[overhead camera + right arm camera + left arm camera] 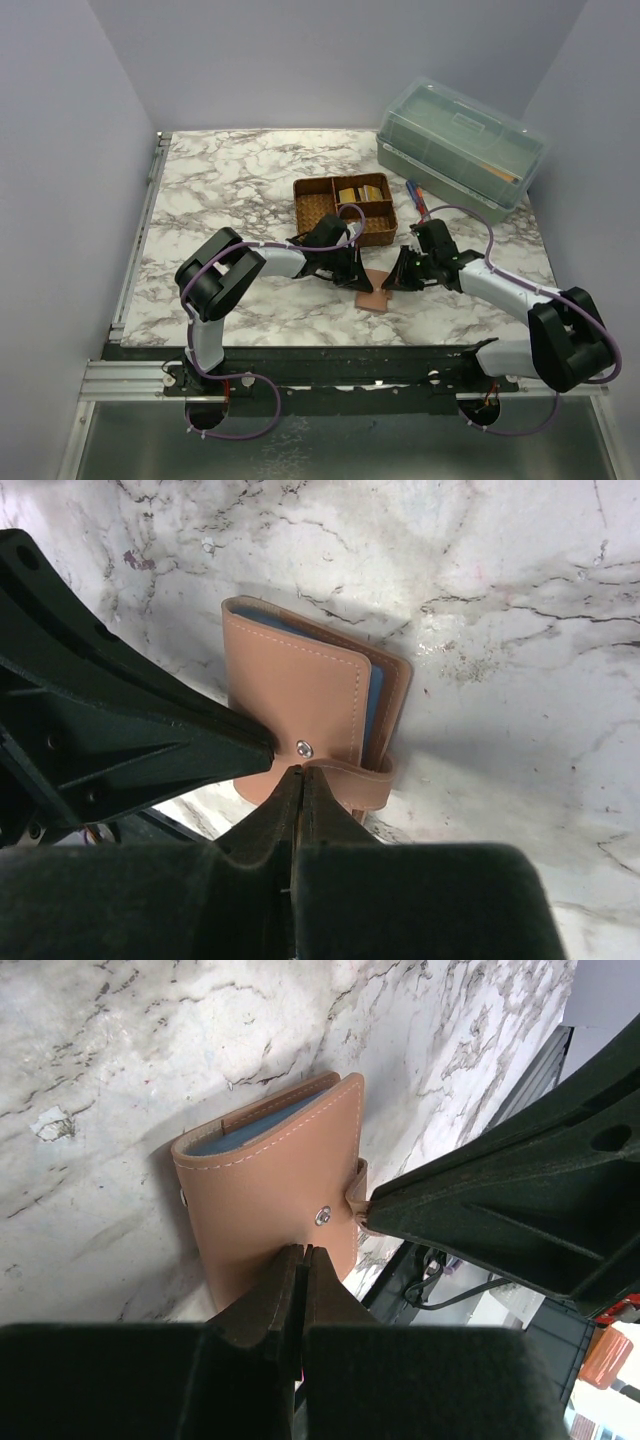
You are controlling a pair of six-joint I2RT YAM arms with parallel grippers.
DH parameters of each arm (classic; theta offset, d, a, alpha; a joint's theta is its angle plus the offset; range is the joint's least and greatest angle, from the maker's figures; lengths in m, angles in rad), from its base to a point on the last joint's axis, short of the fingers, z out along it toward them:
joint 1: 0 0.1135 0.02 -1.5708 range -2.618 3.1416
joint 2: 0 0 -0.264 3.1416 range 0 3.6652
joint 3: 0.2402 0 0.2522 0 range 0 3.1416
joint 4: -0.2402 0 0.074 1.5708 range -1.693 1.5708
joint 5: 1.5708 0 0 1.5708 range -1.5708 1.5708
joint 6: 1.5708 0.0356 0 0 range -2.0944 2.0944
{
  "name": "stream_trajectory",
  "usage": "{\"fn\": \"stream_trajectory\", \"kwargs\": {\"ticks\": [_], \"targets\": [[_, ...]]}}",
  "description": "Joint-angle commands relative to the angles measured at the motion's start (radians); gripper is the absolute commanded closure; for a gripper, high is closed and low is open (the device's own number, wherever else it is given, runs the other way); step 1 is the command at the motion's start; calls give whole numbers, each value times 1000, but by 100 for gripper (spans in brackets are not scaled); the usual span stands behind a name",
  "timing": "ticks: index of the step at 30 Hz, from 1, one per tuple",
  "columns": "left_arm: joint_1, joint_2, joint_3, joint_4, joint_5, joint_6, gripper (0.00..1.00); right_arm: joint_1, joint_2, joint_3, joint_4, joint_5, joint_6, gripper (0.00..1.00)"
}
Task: Put the credit cards into the card holder
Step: Close the card holder at the center of the board.
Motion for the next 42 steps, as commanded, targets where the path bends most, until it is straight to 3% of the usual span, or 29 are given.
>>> {"fn": "stream_trajectory", "kwargs": {"ticks": [1,22,30,37,42], "targets": [[-21,13,-22,-111,-56,29,100,6,33,0,37,-26,6,100],[-22,12,-20,-111,-57,33,100,60,117,52,-4,81,32,100],[-23,11,-20,-112,-56,37,100,65,67,32,-3,89,32,99],[-23,14,-19,-111,-55,38,100,78,33,53,-64,109,-31,82],[-23,13,-19,-111,-56,36,100,87,26,51,-81,111,-40,79]]}}
